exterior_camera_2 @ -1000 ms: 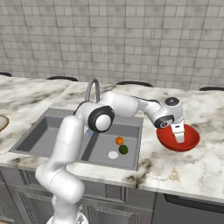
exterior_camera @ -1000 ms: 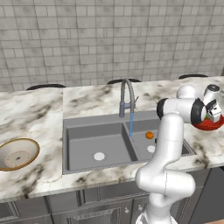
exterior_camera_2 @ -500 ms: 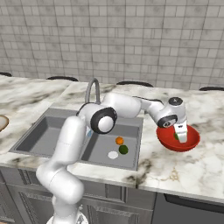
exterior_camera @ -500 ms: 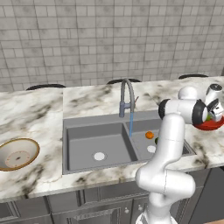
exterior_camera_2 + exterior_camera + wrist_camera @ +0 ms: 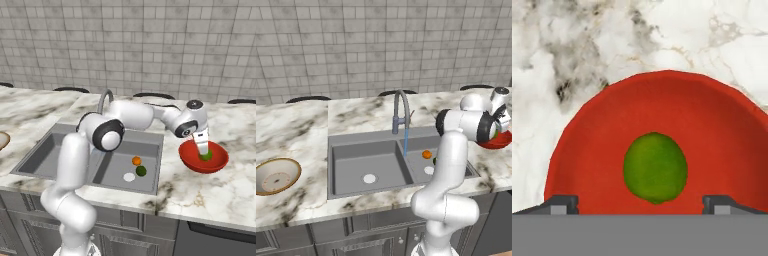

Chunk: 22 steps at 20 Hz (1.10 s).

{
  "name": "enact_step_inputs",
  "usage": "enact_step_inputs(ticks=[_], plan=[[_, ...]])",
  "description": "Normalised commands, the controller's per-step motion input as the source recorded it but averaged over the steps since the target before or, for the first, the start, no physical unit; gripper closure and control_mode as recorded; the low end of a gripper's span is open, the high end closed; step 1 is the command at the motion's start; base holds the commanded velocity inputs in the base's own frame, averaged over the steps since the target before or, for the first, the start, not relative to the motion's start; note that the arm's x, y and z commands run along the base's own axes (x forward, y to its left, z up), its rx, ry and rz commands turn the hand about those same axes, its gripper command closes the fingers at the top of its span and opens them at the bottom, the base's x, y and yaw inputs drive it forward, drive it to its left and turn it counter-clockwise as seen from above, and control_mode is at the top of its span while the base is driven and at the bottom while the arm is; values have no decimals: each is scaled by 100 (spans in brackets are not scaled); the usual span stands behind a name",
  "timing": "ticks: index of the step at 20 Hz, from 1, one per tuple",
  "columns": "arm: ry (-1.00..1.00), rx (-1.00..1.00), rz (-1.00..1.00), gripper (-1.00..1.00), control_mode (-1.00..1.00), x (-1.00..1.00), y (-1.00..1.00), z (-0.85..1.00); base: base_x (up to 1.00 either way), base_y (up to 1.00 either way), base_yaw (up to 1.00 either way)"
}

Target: Pick the limes from the sink and place them in one bowl. Place the tangerine in the other bowl. Then turn off the sink faucet.

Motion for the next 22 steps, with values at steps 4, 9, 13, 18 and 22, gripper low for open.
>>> enact_step_inputs(ticks=[4,9,13,18,22], plan=[[0,-5,0,-100,-100,-25,32,58,0,0,0],[0,-7,1,-100,-100,-41,39,52,0,0,0],[0,-14,1,-100,-100,-49,50,39,0,0,0],[0,-7,3,-100,-100,-41,56,41,0,0,0],[3,-1,8,-100,-100,-28,71,27,0,0,0]])
